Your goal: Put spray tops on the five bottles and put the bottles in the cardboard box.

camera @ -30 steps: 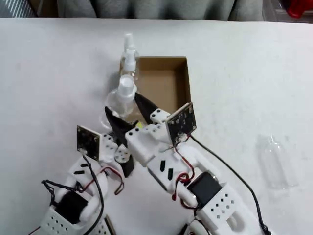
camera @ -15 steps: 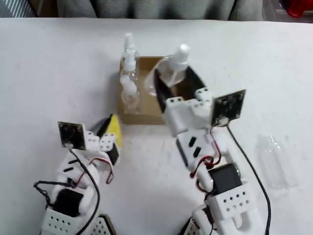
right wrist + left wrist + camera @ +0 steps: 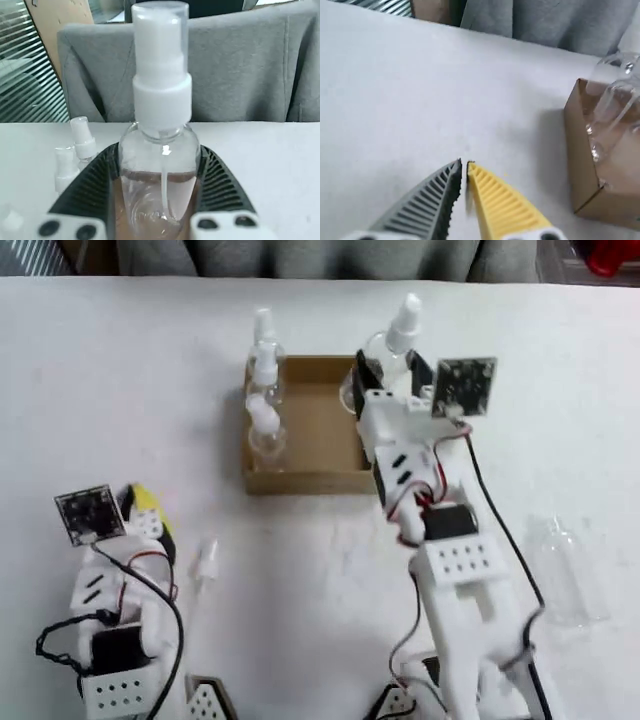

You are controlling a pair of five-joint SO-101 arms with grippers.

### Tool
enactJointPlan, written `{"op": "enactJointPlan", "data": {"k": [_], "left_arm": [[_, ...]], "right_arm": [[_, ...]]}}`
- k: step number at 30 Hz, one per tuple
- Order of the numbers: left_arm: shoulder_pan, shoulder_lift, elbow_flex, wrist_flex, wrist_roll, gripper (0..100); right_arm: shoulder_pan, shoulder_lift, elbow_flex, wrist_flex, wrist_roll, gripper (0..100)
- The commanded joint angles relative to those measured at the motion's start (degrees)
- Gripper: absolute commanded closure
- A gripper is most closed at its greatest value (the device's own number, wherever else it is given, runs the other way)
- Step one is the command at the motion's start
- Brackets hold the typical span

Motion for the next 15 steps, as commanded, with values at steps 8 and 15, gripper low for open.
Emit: {"op": "enactJointPlan", "data": {"k": [8,15], "left_arm": [[4.0,-0.57,-0.09,7.3,-0.7,98],[3.82,-0.57,-0.09,7.3,-0.7,98]], "right_arm": [[0.75,19.03,-13.54,-6.55,-0.53,98.4],[0.66,28.79,-17.49,-9.45,-0.44,98.4]]}}
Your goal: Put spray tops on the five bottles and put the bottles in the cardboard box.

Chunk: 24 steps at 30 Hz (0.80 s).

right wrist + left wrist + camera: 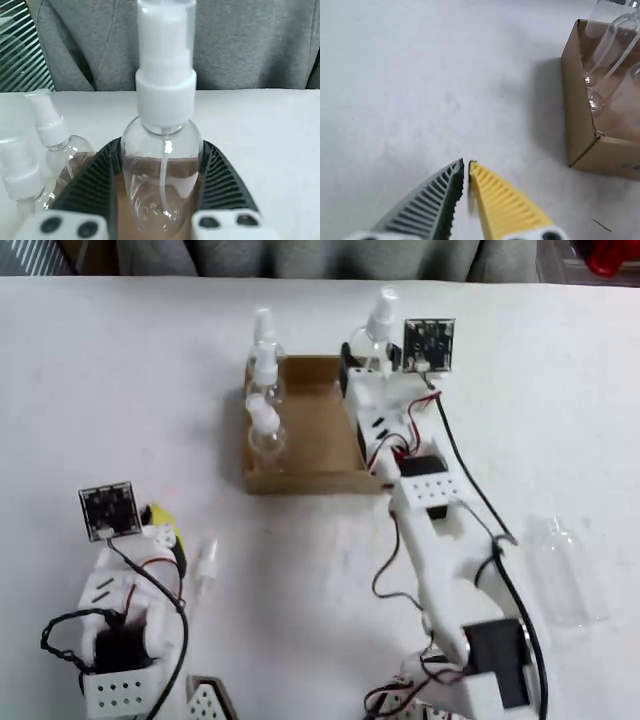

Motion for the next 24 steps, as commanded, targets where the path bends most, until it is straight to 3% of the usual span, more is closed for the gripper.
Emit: {"op": "enactJointPlan", "data": {"k": [1,6,12,16,24], "left_arm": [[0.57,-0.57,-0.09,0.0,-0.53,98],[0.57,-0.57,-0.09,0.0,-0.79,98],[0.48,-0.57,-0.09,0.0,-8.18,98],[0.48,-0.57,-0.09,0.09,-8.26,98],[0.48,-0.57,-0.09,0.09,-8.35,98]], "right_arm": [[0.57,2.51,-4.57,-2.51,-0.35,98.4],[0.66,9.01,-7.65,-5.67,-0.35,98.4],[0.84,14.37,-10.81,-6.29,0.88,98.4],[-0.04,15.43,-10.99,-6.29,8.44,98.4],[0.04,15.69,-10.64,-6.29,8.79,98.4]]}}
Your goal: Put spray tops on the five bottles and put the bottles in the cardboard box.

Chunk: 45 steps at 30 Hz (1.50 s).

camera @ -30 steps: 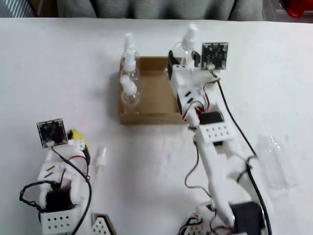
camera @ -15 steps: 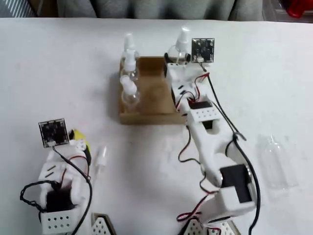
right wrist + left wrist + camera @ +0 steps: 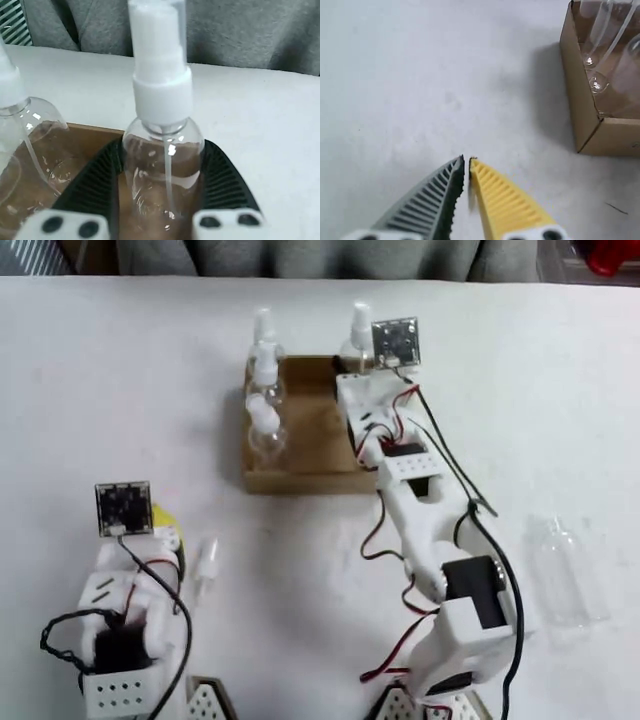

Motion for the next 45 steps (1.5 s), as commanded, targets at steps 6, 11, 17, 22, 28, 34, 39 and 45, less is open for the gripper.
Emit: {"op": "enactJointPlan", "data": {"k": [6,11,17,22,28,34,39,45], "left_arm": [[0.48,-0.57,-0.09,0.09,-0.53,98],[0.48,-0.57,-0.09,0.09,-0.44,98],[0.75,-0.57,-0.09,0.09,-0.53,98],[0.75,-0.57,-0.09,0.09,-0.53,98],[0.75,-0.57,-0.09,0.09,-0.53,98],[0.57,-0.57,-0.09,0.09,-0.62,98],[0.48,-0.57,-0.09,0.79,-0.7,98],[0.48,-0.57,-0.09,1.23,-0.7,98]], "right_arm": [[0.13,-0.13,-3.34,-1.54,1.05,98.4],[0.4,3.82,-4.4,-6.99,1.14,98.4],[0.48,6.64,-4.31,-10.42,1.14,98.4],[0.13,7.08,-3.52,-10.15,4.57,98.4],[-0.04,7.16,-0.26,-10.51,5.45,98.4],[-0.04,7.16,2.64,-10.59,5.45,98.4],[-0.92,7.16,2.9,-10.59,0.7,98.4],[-0.84,7.16,2.9,-10.51,-0.18,98.4]]}}
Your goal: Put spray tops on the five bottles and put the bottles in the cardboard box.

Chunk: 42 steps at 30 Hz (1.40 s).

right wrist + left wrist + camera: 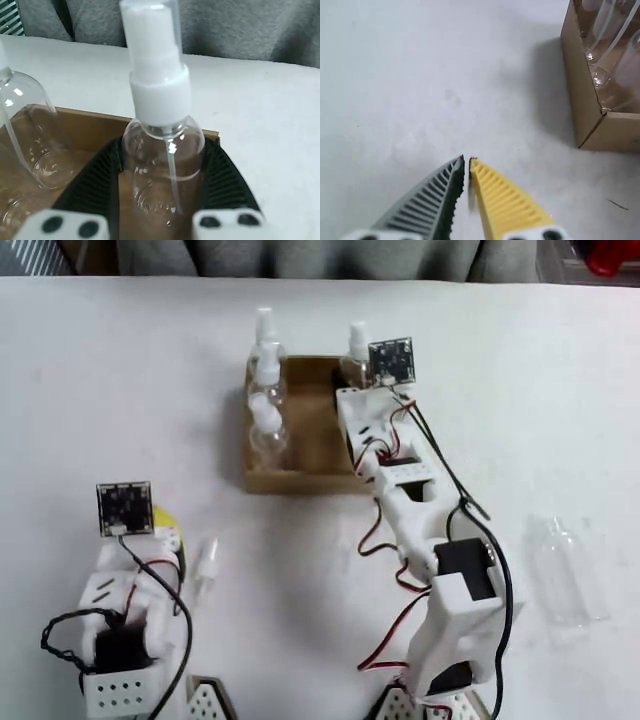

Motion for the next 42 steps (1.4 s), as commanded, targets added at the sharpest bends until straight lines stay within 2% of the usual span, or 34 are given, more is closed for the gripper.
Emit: {"op": "enactJointPlan", "data": {"k": [1,10,17,42], "left_arm": [[0.48,-0.57,-0.09,0.18,-0.62,98],[0.48,-0.57,-0.09,0.18,-0.7,98],[0.48,-0.57,-0.09,-0.18,-0.7,98],[0.84,-0.57,-0.09,-0.62,-0.7,98]], "right_arm": [[-1.01,-0.75,0.26,-0.31,-0.88,98.4],[-1.89,1.71,-0.18,-0.48,-0.44,98.4],[-2.24,4.18,-0.09,-6.9,-0.35,98.4],[-2.24,3.91,-0.18,-6.73,-0.35,98.4]]}}
